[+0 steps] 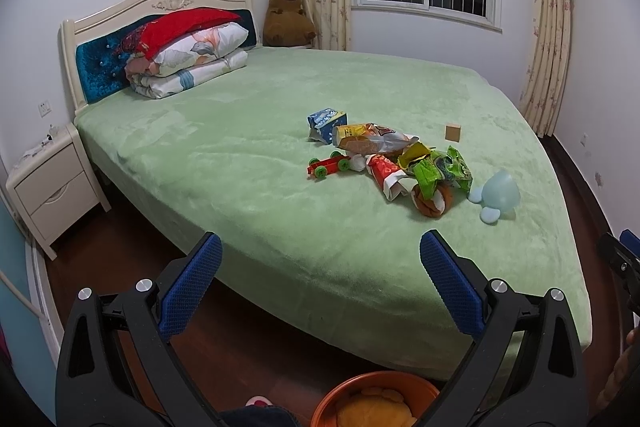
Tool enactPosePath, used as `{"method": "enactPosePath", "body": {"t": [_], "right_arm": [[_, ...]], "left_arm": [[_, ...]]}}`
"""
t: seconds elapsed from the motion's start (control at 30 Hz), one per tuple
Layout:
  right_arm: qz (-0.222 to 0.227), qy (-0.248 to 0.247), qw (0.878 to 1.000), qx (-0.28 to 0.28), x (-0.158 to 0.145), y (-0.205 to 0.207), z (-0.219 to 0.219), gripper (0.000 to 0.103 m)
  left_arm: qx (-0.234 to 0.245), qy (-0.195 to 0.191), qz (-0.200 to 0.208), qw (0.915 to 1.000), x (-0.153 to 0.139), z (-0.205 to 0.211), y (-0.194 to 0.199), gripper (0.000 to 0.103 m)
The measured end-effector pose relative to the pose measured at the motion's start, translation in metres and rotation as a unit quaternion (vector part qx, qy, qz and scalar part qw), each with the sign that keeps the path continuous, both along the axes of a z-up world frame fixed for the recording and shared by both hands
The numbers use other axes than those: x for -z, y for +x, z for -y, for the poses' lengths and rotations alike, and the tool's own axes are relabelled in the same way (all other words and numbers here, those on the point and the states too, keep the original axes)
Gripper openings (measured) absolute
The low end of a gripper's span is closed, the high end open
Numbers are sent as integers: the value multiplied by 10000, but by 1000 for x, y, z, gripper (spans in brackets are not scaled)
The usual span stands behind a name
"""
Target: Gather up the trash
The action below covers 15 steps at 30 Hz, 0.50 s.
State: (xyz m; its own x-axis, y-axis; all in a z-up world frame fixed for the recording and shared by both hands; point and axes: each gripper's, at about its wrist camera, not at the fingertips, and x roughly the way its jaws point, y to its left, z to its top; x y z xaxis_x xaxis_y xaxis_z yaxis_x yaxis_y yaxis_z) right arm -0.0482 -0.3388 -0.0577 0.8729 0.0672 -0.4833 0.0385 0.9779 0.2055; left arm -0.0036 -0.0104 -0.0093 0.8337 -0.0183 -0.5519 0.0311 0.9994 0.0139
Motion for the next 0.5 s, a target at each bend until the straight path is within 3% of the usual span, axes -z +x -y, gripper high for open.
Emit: {"method": "enactPosePath", "body": {"t": [0.3,0.5], "right_arm": [[-198,-148,9996,-152,9,30,0,95],[-612,-426,9965,-385,20,102,7,95]], "left_arm": [[-110,-44,-155,9998,8,-8,7,97],[-163,-40,-286,9995,16,-17,10,97]]}}
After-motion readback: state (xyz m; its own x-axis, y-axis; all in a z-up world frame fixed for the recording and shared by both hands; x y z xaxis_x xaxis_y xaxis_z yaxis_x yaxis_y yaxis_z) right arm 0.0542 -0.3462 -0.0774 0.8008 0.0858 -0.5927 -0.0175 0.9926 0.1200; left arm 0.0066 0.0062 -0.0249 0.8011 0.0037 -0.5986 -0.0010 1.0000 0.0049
